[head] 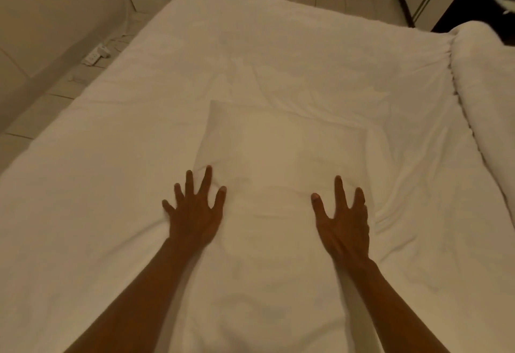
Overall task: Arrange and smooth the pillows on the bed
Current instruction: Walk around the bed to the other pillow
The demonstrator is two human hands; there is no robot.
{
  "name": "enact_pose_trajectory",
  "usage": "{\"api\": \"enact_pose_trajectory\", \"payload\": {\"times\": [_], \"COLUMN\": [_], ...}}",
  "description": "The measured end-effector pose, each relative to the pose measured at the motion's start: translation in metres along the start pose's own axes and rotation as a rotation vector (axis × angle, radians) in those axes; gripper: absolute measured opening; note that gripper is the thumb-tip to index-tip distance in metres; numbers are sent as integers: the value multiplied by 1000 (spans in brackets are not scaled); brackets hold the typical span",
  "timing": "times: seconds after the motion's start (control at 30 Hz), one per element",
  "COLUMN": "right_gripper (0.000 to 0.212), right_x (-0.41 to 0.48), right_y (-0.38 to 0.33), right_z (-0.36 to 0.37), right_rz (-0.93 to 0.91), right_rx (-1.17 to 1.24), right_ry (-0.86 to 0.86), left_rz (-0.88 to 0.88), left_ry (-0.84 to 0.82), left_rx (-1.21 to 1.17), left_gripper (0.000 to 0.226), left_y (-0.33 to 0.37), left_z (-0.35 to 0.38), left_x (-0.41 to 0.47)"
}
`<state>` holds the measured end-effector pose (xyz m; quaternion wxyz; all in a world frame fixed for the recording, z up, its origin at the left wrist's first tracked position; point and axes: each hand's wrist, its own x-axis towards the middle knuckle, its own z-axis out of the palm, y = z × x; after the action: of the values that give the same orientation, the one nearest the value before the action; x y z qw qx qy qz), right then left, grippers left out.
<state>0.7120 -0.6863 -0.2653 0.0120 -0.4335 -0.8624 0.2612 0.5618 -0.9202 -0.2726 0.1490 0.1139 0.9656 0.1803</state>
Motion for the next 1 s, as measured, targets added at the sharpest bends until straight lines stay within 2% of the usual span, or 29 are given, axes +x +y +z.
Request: {"api": "enact_pose_trajectory", "payload": {"times": [0.07,0.17,0.3,0.57,0.7,0.83,1.0], "right_gripper": [94,115,126,122,117,111,121], "right_x": [2,3,4,-5,-13,-26,-16], "right_y": [1,-4,-9,-9,-13,-6,7], "right_z": [-8,-12,-9,-9,-5,-1,13], "right_rz": [70,161,159,61,-40,-185,-119], "right_rx": [84,185,203,119,105,123,2], "right_ry": [-65,-119,-178,-240,-147,-58,-124], "left_rz": [-16,-80,-83,38,227,259,303], "left_ry": [-85,-166,-164,-84,5,22,71], "left_rx": [-116,-320,-267,-128,-67,-114,-17], "left_gripper": [71,96,113,112,100,88,101], "left_y": [3,15,32,39,46,39,22], "left_z": [-8,-15,-10,0,9,14,25], "left_x": [4,4,-2,-13,-27,-23,-23]}}
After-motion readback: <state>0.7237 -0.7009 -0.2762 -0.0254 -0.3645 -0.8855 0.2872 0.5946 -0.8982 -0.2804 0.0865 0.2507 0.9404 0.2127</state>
